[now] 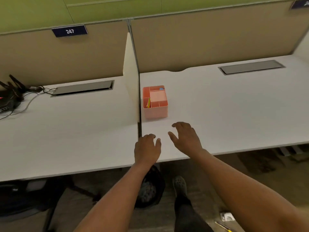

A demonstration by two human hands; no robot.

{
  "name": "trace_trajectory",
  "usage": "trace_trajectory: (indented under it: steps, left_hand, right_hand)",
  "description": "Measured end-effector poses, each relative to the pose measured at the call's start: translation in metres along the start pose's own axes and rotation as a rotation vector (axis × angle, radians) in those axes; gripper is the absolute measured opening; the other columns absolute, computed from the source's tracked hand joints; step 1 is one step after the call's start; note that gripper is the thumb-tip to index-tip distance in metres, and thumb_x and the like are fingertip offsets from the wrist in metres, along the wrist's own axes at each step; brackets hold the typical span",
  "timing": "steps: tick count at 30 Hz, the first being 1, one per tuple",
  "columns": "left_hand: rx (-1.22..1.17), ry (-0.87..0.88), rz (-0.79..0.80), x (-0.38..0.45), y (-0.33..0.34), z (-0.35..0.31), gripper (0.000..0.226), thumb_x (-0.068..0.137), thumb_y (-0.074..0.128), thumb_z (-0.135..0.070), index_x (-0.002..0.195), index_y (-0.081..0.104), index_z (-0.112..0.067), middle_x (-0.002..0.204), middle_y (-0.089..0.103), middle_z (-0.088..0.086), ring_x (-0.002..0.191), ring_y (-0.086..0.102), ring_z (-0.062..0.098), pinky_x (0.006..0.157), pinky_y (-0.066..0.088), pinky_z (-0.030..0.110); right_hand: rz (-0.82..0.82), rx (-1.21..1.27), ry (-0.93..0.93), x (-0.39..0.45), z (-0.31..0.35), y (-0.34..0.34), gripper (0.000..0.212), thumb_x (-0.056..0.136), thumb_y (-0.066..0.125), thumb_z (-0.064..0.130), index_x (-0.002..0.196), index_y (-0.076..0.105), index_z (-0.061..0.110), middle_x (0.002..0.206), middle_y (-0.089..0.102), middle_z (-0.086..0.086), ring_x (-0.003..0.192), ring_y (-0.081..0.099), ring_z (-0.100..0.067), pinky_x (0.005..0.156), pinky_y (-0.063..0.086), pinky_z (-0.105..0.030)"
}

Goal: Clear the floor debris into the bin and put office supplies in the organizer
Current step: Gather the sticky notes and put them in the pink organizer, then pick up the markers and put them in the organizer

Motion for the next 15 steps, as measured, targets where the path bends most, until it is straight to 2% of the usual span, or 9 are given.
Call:
trace_trajectory:
  steps: [7,11,15]
  left_hand:
    - [-0.064,0.072,0.048,-0.094,-0.012,-0.008,0.043,0.094,0.044,-0.046,0.123,0.06,-0.018,0.124,0.064,0.0,0.113,0.058,0.019,0.095,0.048,0.038]
    - [-0.088,0.097,0.082,-0.135,-0.004,-0.016,0.033,0.093,0.049,-0.042,0.113,0.063,-0.02,0.108,0.068,-0.002,0.092,0.06,0.012,0.076,0.044,0.026]
    - [-0.095,0.111,0.158,-0.174,0.013,-0.022,0.03,0.092,0.052,-0.041,0.115,0.062,-0.023,0.105,0.067,-0.007,0.088,0.057,0.007,0.073,0.042,0.024]
  right_hand:
    - [0.036,0.012,0.098,-0.124,0.006,-0.03,0.047,0.095,0.045,0.051,0.13,0.049,0.02,0.134,0.054,0.0,0.127,0.045,-0.02,0.102,0.039,-0.036]
    - [0.034,0.0,0.198,-0.179,-0.02,-0.05,0.048,0.093,0.045,0.054,0.129,0.048,0.022,0.133,0.054,0.0,0.126,0.047,-0.02,0.102,0.041,-0.038]
    - [0.064,0.009,0.277,-0.223,-0.049,-0.053,0.05,0.093,0.043,0.056,0.13,0.047,0.024,0.133,0.053,0.0,0.125,0.048,-0.018,0.101,0.044,-0.038]
Point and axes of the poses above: each hand's wrist, its own x-axis towards the middle knuckle, its own y-axis out of the palm, z = x × y, the point moved 10 cm from there along x, towards the middle knuckle
